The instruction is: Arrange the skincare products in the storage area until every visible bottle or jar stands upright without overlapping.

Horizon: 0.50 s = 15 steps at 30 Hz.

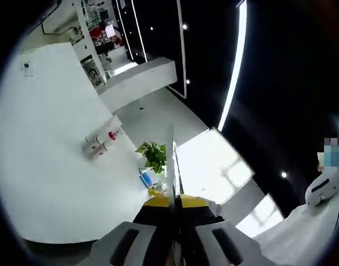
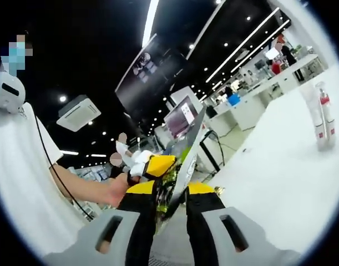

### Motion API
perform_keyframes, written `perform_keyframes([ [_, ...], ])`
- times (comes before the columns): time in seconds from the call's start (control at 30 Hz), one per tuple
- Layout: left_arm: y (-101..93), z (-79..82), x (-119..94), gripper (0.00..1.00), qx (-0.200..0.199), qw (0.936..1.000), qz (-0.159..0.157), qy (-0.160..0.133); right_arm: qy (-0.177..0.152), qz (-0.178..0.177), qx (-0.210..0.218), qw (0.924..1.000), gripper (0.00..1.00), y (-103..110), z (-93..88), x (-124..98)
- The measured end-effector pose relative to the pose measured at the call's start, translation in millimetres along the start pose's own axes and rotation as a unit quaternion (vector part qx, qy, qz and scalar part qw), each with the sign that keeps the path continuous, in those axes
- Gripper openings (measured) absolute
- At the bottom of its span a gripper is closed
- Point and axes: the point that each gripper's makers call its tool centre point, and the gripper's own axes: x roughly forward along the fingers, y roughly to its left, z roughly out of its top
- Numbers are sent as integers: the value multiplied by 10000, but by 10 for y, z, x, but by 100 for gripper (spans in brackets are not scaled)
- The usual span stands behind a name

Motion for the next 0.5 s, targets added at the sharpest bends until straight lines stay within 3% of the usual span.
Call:
perform_keyframes([
  [0.2,96,-293,-35,2,534,9940,256,923,-26,-145,59,9999,30,-78,5,18],
  [0.27,90,-363,-33,2,515,9935,160,1002,64,-138,111,9998,29,-85,-30,27],
  [0.5,38,-376,-57,2,486,9936,-79,1014,283,3,159,9995,19,-41,-108,35],
])
